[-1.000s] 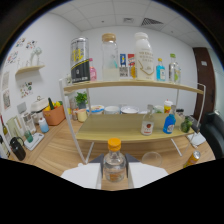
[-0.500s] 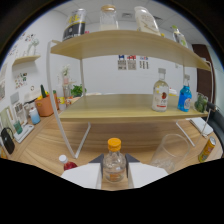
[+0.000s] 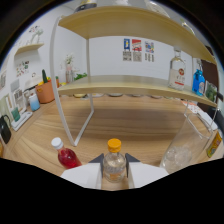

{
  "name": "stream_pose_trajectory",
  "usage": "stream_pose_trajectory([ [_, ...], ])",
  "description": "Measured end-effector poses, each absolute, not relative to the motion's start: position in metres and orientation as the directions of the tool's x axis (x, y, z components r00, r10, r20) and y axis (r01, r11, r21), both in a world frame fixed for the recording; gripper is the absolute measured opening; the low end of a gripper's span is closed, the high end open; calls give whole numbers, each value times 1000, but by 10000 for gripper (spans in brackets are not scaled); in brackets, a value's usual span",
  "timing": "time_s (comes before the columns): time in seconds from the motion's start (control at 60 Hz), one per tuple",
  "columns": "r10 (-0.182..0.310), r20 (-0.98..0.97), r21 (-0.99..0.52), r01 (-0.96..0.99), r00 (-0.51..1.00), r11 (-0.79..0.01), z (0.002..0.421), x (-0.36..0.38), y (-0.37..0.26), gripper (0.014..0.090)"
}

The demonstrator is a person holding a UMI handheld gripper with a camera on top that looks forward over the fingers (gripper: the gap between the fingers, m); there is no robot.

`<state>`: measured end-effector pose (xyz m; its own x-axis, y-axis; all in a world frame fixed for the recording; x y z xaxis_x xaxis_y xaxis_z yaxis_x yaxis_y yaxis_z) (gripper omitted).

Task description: Make me a cup of Vodka Sunrise.

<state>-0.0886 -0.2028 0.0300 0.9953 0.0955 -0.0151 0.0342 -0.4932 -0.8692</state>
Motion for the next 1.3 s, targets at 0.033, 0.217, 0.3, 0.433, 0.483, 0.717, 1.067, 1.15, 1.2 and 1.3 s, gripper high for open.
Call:
stream_pose_trajectory([
  [0.033,102,-4,-870,46,995,-491,30,-89,-204,355],
  [0.217,136,-9,-866,60,991,-496,29,-91,-213,481],
  [0.3,161,-11,-871,69,987,-486,42,-93,-219,692],
  [0.433,191,-14,-901,71,982,-428,94,-91,-235,851],
  [0.483,195,-18,-913,63,981,-403,116,-87,-243,861],
  [0.717,120,-52,-934,-5,991,-358,179,-41,-295,863],
  [1.067,-44,-66,-931,-77,997,-358,216,59,-316,857],
  [1.15,-51,-69,-948,-81,996,-309,256,77,-292,855],
  [1.2,-47,-56,-957,-67,997,-282,281,86,-274,845],
  [1.3,-46,-34,-980,-42,998,-196,335,103,-237,841],
])
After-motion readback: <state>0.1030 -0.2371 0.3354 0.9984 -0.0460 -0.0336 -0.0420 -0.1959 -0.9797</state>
